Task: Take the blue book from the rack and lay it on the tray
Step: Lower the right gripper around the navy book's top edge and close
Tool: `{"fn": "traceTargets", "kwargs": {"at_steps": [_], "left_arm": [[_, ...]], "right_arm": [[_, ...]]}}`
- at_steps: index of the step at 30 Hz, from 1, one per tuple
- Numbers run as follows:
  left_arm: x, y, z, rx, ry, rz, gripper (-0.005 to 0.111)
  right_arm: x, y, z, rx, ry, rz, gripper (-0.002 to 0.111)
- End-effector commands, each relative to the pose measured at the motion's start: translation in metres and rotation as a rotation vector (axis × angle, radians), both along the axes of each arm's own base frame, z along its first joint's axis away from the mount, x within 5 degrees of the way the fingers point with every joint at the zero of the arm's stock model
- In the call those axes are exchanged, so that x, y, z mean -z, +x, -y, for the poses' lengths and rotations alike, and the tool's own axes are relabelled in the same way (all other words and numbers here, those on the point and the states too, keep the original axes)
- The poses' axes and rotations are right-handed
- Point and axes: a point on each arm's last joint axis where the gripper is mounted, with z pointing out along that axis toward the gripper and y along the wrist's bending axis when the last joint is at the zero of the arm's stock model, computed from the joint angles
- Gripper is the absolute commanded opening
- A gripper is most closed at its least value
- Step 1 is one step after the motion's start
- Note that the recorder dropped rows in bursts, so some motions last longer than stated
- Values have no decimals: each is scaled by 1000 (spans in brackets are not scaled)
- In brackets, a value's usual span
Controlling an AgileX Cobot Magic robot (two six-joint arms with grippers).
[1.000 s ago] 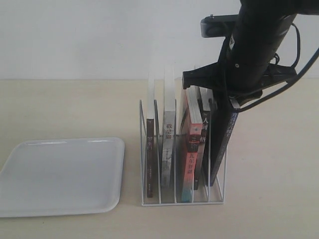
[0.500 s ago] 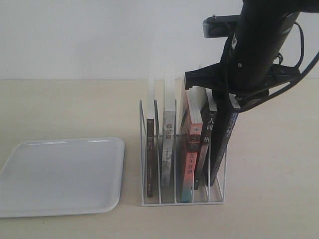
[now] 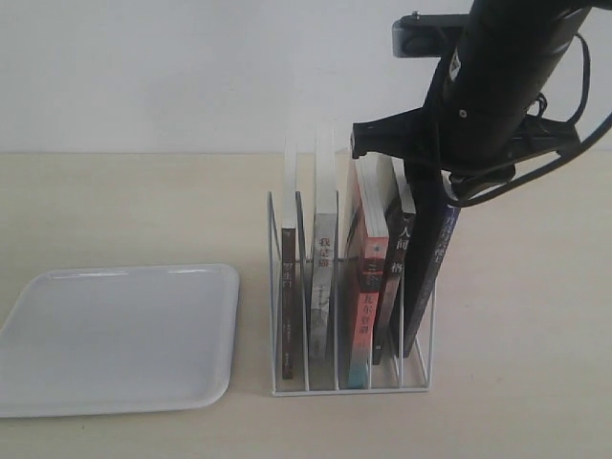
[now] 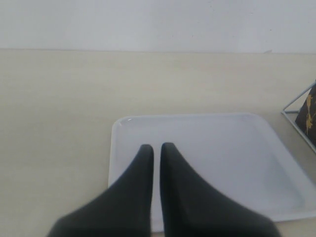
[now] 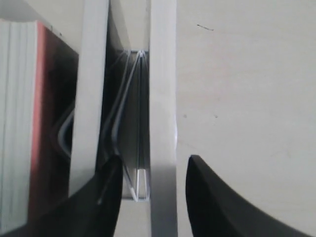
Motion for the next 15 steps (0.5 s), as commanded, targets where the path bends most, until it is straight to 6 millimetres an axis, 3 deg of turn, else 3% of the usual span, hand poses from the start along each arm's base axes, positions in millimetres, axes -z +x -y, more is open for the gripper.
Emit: {"fn": "traceTargets", "kwargs": {"at_steps": [1, 8, 13, 15], "left_arm": [[1, 0, 0, -1, 1, 4, 5], [1, 0, 0, -1, 1, 4, 5], [1, 0, 0, -1, 1, 4, 5], [1, 0, 0, -1, 1, 4, 5]], "right_arm": [[0, 1, -1, -5, 6, 12, 41], [8, 7, -5, -11, 4, 11, 39], [7, 7, -4, -16, 5, 13, 2], [8, 7, -5, -17, 5, 15, 0]]}}
